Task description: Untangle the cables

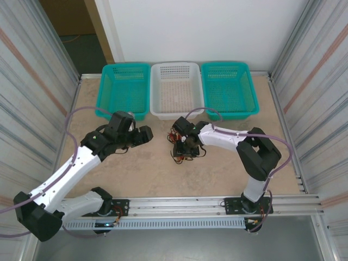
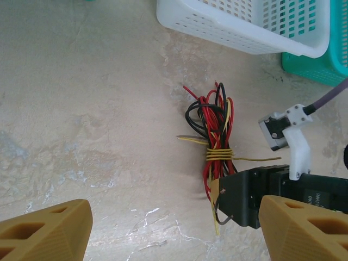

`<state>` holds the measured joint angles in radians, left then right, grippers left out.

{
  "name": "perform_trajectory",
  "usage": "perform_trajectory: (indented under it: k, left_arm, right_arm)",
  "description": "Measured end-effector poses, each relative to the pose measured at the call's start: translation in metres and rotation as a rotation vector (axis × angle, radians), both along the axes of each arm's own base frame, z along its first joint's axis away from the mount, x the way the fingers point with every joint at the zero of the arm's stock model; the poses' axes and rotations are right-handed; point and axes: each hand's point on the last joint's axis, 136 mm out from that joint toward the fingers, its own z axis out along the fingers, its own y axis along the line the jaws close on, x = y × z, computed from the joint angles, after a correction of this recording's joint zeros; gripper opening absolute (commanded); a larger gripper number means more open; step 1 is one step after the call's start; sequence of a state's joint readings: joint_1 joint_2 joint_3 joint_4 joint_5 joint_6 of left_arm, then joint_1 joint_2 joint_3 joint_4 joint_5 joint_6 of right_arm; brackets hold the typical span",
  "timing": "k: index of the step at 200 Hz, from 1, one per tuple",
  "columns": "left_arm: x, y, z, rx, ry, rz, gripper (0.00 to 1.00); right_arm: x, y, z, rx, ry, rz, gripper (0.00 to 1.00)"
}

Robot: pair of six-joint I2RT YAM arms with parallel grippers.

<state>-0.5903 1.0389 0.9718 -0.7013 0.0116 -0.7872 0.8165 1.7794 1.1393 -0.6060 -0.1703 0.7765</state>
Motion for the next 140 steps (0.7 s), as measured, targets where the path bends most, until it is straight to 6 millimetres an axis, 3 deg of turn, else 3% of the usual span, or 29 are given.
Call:
perform_trajectory:
  k: [21,42,64,76,100,120,140]
  left_arm:
    - [0.000,-0.001,0.000,-0.003,0.002,-0.003,0.82]
    - [0.001,-0.004,0.000,-0.012,0.002,-0.010,0.85]
    - [0.006,-0.010,-0.001,-0.045,0.011,-0.023,0.92]
    - [0.012,-0.014,0.000,-0.080,0.019,-0.034,0.98]
    - [0.020,-0.028,0.011,-0.154,0.013,-0.103,0.99]
    - [0.025,-0.049,0.038,-0.233,-0.024,-0.196,0.99]
    - [0.026,-0.065,0.068,-0.317,-0.074,-0.274,0.99]
  right_arm:
    - [0.002,-0.002,-0.002,-0.009,0.003,-0.013,0.20]
    - [0.004,-0.002,0.002,-0.007,-0.012,-0.011,0.14]
    - [0.004,-0.004,0.019,0.012,-0.075,0.021,0.06]
    - [0.004,-0.005,0.040,0.044,-0.127,0.067,0.06]
    - [0.002,-0.003,0.093,0.132,-0.241,0.191,0.05]
    - [0.008,-0.003,0.137,0.188,-0.326,0.269,0.04]
    - [0.014,-0.007,0.169,0.230,-0.393,0.309,0.03]
